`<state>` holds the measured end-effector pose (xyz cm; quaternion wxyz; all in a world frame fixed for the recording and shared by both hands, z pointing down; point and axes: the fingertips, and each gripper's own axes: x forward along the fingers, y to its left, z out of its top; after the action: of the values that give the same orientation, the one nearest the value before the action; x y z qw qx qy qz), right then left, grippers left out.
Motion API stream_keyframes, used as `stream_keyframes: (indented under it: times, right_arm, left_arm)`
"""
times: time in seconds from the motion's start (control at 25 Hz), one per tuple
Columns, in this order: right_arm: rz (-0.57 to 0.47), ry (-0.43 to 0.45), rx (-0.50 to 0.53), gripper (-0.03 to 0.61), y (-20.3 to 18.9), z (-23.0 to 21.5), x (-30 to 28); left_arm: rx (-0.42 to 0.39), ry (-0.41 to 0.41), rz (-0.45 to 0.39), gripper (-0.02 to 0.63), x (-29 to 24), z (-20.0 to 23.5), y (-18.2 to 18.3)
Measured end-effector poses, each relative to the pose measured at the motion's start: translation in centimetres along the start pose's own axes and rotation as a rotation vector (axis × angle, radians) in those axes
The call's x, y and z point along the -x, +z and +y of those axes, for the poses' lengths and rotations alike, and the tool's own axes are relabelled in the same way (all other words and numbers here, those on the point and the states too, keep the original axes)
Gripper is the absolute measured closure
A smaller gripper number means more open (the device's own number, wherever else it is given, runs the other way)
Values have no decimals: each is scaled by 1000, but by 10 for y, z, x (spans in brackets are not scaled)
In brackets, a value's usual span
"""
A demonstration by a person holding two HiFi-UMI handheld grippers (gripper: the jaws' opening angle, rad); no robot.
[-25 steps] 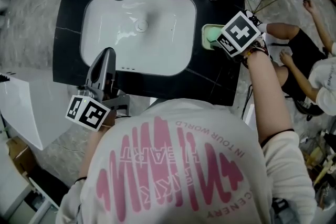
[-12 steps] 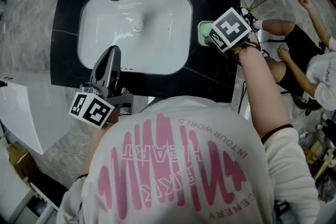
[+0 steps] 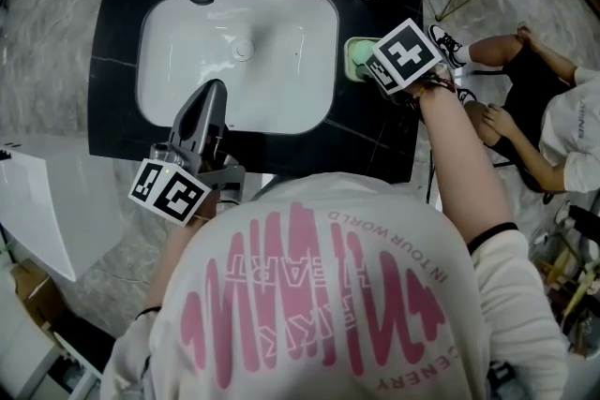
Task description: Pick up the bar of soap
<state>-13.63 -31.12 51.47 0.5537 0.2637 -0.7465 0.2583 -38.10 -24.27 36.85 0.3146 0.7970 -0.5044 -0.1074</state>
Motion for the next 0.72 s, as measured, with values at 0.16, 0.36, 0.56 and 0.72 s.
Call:
stream_keyframes:
  times: [0.16, 0.36, 0.56, 0.72]
  right_arm:
    - [-54, 2, -28, 293, 5, -1, 1]
    - [-110, -13, -45, 295, 5, -2, 6]
    - [-128, -48, -45, 295, 7, -2, 9]
    - [-160, -48, -74, 295, 7, -3, 14]
  left_arm:
    - [-4, -15, 0, 603, -1, -6, -1]
    - [-19, 5, 6, 603, 5, -2, 3]
    - [-29, 15, -7, 603, 8, 1, 10]
    - [-32, 14, -8, 603, 9, 0, 10]
